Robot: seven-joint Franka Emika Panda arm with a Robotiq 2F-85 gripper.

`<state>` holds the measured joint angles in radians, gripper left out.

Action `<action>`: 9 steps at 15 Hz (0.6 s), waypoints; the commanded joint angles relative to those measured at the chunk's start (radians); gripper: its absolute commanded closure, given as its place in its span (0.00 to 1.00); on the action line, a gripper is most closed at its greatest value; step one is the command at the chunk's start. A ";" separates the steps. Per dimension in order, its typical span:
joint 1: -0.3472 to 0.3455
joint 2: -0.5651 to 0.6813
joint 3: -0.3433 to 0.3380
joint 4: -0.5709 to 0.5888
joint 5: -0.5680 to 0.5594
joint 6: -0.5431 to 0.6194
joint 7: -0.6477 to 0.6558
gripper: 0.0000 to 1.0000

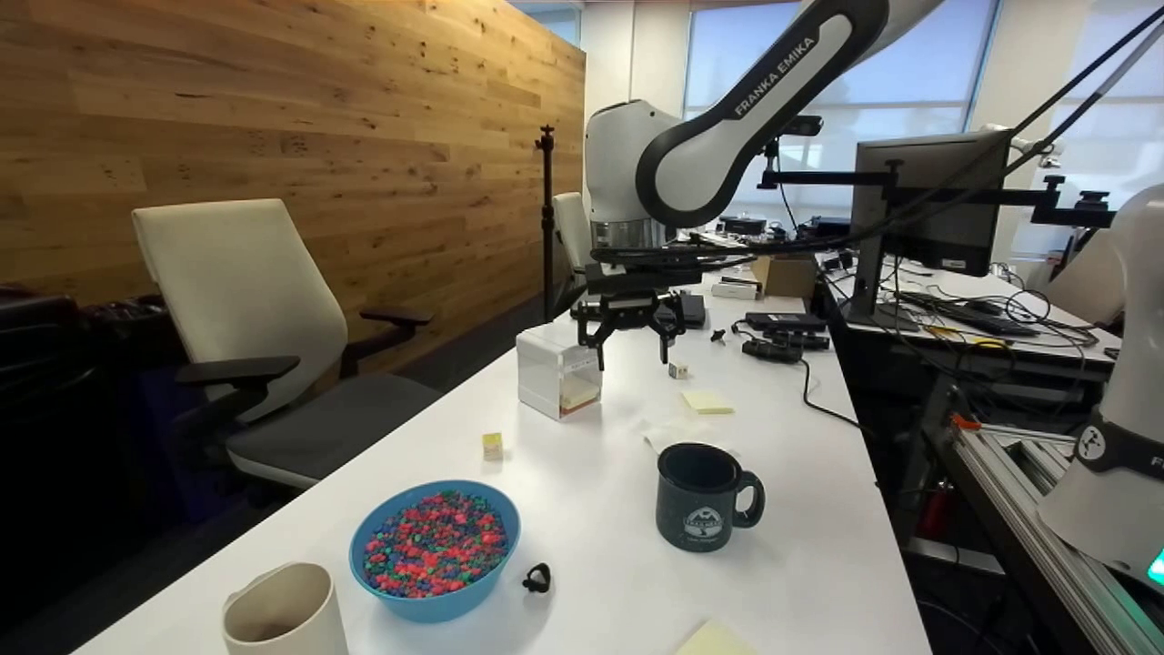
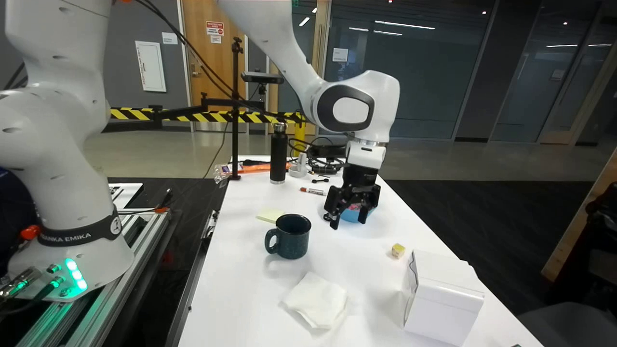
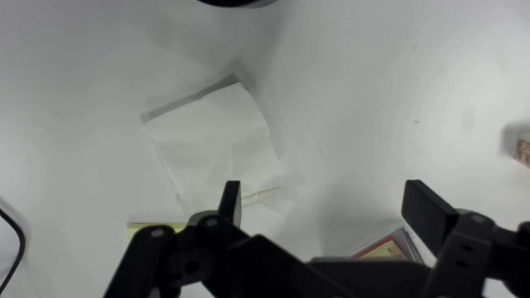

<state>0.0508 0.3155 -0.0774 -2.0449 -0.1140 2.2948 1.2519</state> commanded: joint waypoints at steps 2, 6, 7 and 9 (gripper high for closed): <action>-0.019 0.040 -0.039 0.029 0.052 0.057 0.091 0.00; -0.022 0.080 -0.072 0.041 0.042 0.144 0.164 0.00; -0.019 0.092 -0.080 0.048 0.038 0.164 0.186 0.00; -0.008 0.111 -0.095 0.051 0.034 0.209 0.241 0.00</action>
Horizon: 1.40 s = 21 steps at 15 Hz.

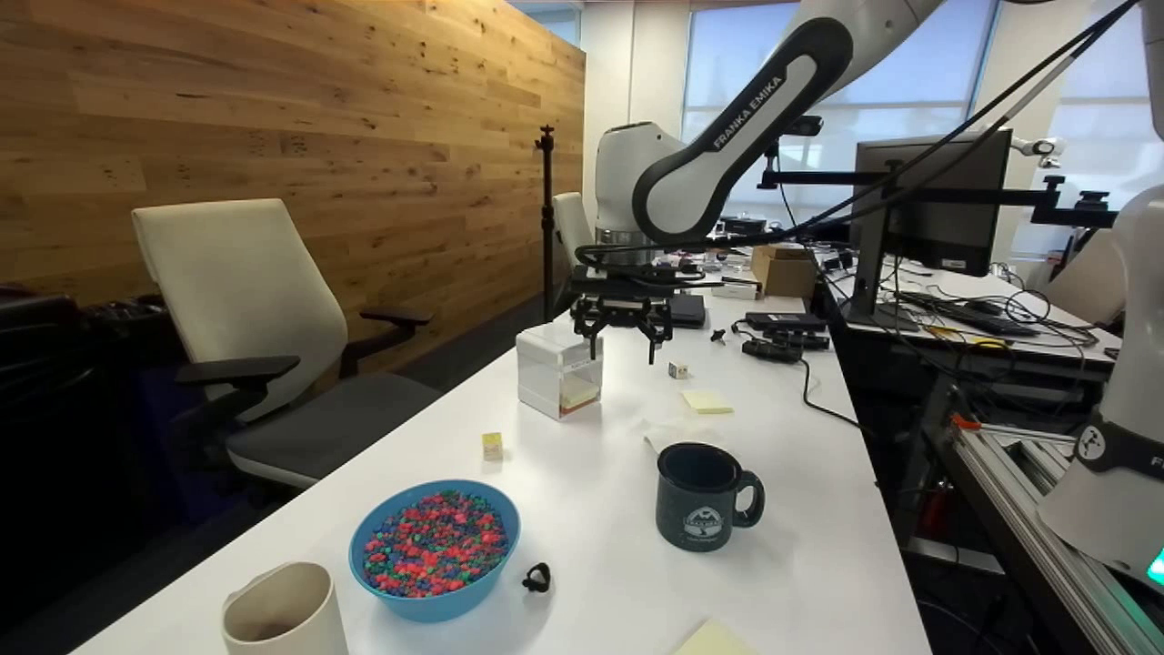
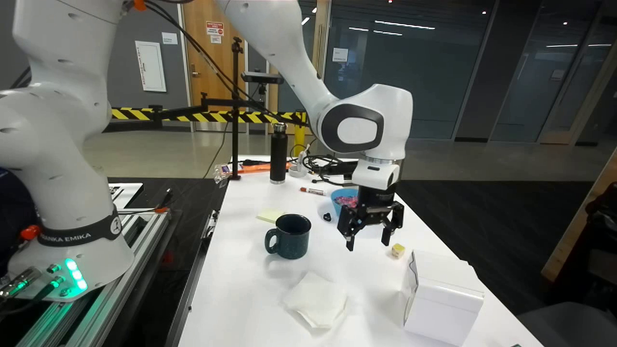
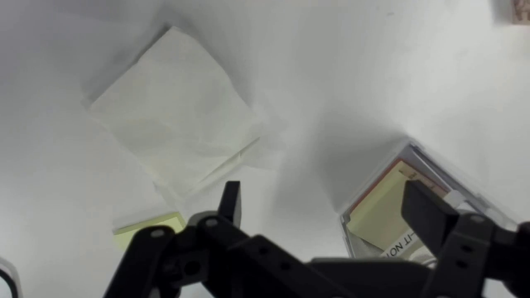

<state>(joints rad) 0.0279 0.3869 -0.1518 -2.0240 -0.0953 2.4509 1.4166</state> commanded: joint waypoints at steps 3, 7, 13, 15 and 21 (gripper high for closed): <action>0.032 0.045 -0.034 0.017 -0.005 0.056 0.125 0.00; 0.042 0.017 -0.025 0.003 -0.012 -0.043 0.093 0.00; 0.023 0.054 -0.019 0.026 0.011 -0.066 0.077 0.00; 0.023 0.066 -0.020 0.032 0.012 -0.052 0.093 0.00; 0.040 0.094 -0.011 0.031 0.006 -0.008 0.094 0.00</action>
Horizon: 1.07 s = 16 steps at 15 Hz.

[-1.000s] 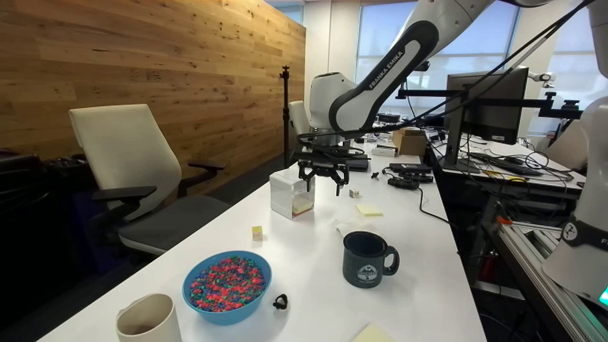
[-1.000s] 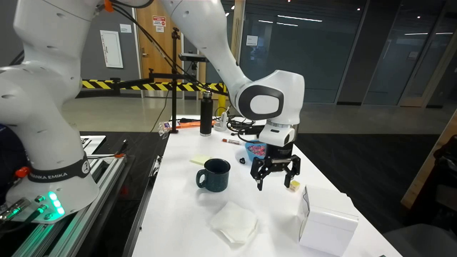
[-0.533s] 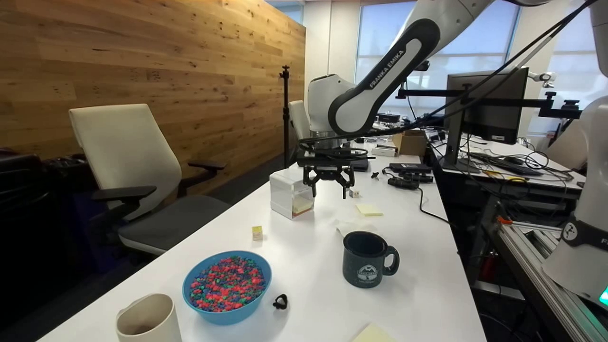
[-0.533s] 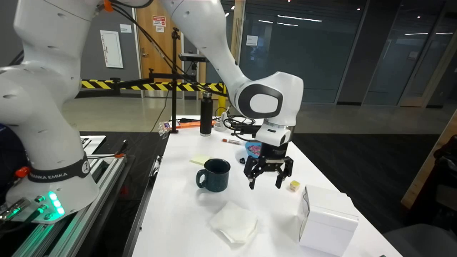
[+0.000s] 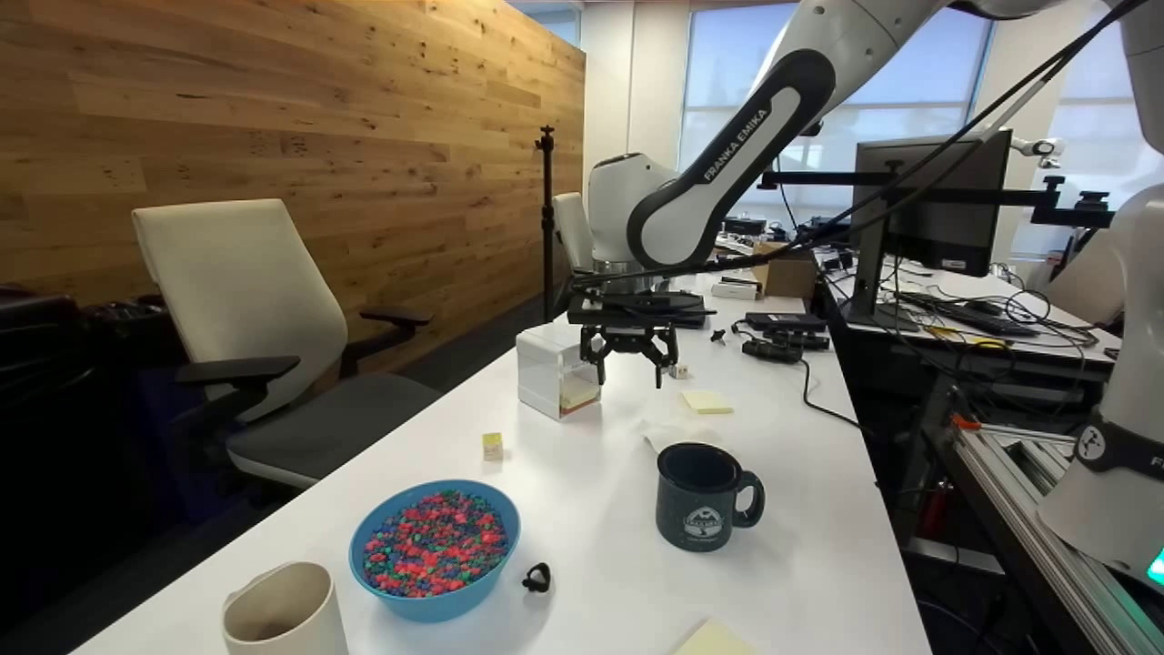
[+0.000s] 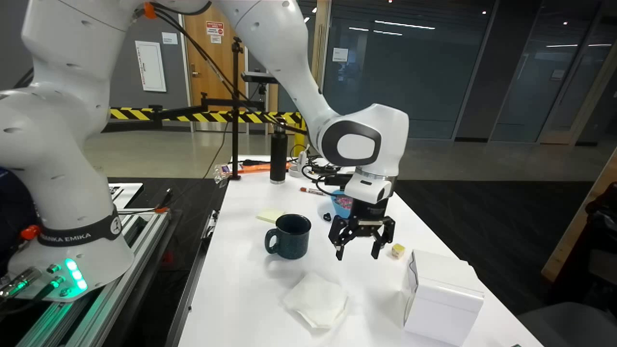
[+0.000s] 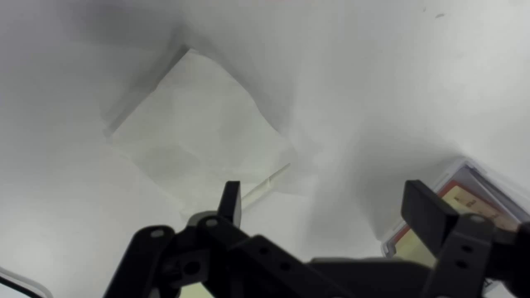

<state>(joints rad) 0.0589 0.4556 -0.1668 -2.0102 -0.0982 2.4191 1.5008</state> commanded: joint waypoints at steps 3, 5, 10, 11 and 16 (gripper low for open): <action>0.039 0.029 -0.005 0.014 0.000 0.051 0.050 0.00; 0.029 0.025 -0.001 0.002 0.002 0.039 0.016 0.00; 0.011 0.001 0.039 -0.021 -0.002 0.014 -0.130 0.00; 0.014 -0.001 0.036 -0.032 -0.015 0.014 -0.171 0.00; -0.005 -0.007 0.029 -0.095 -0.031 0.049 -0.453 0.00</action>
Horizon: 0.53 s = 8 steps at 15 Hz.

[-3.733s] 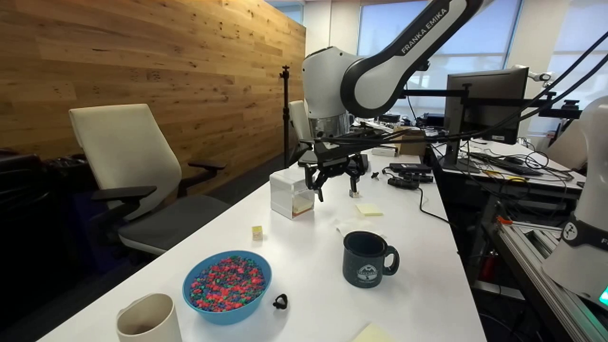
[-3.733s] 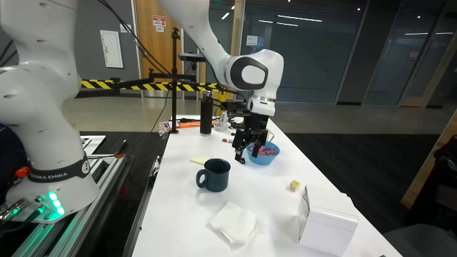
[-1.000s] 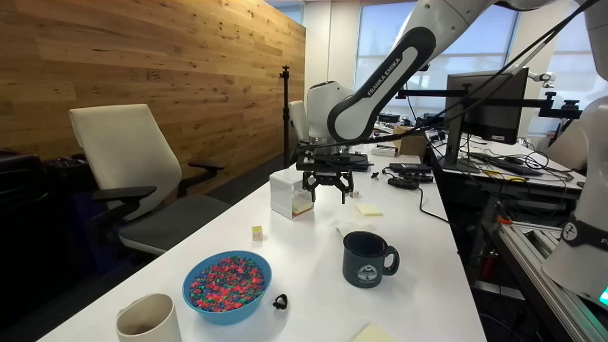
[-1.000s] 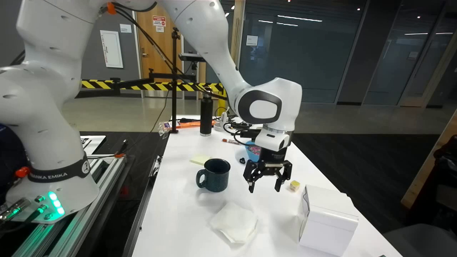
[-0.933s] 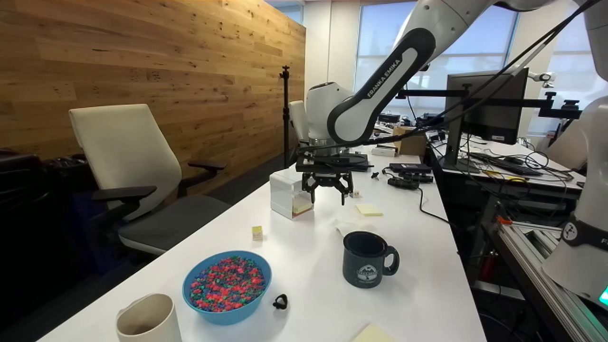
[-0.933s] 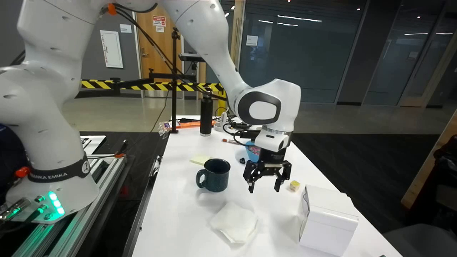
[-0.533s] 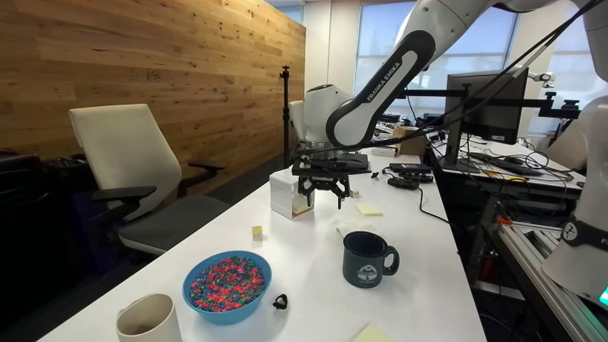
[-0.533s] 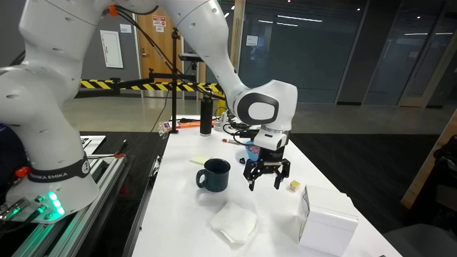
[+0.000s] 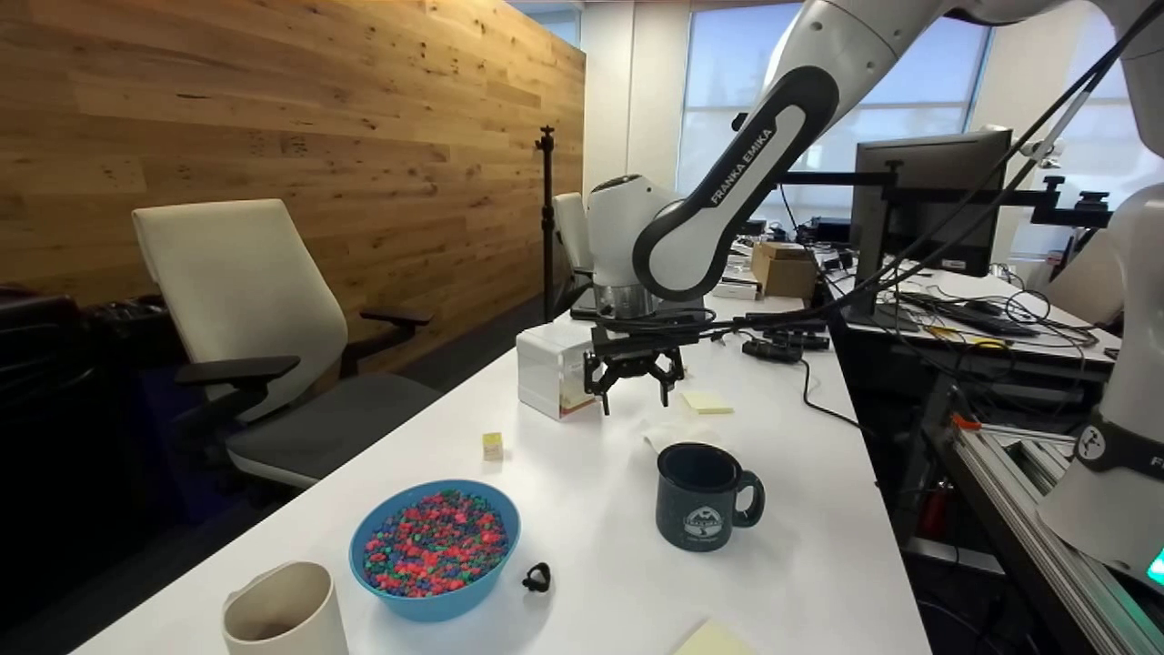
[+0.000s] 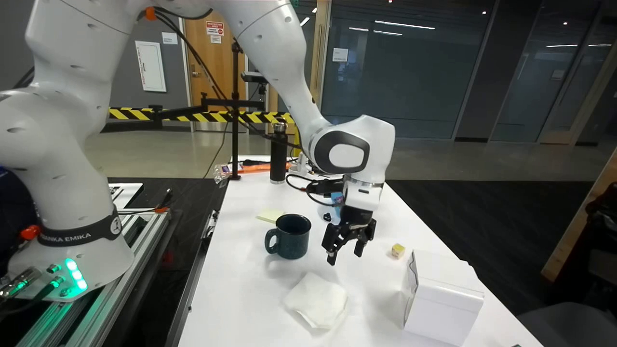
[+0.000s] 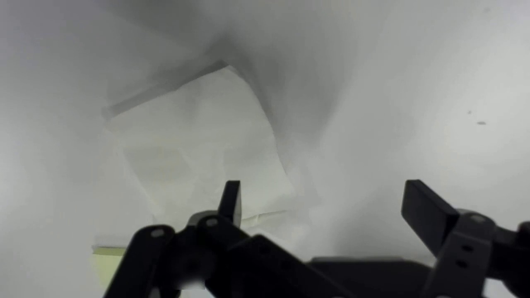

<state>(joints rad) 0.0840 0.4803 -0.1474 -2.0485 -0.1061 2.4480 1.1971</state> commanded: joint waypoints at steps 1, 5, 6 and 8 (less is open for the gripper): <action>-0.038 -0.033 0.008 -0.064 -0.022 0.021 -0.210 0.00; -0.073 -0.041 0.008 -0.098 -0.010 0.031 -0.467 0.00; -0.082 -0.043 0.009 -0.106 -0.006 0.036 -0.532 0.00; -0.097 -0.039 0.010 -0.117 0.008 0.046 -0.649 0.00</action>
<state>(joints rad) 0.0166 0.4778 -0.1481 -2.1115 -0.1060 2.4644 0.7052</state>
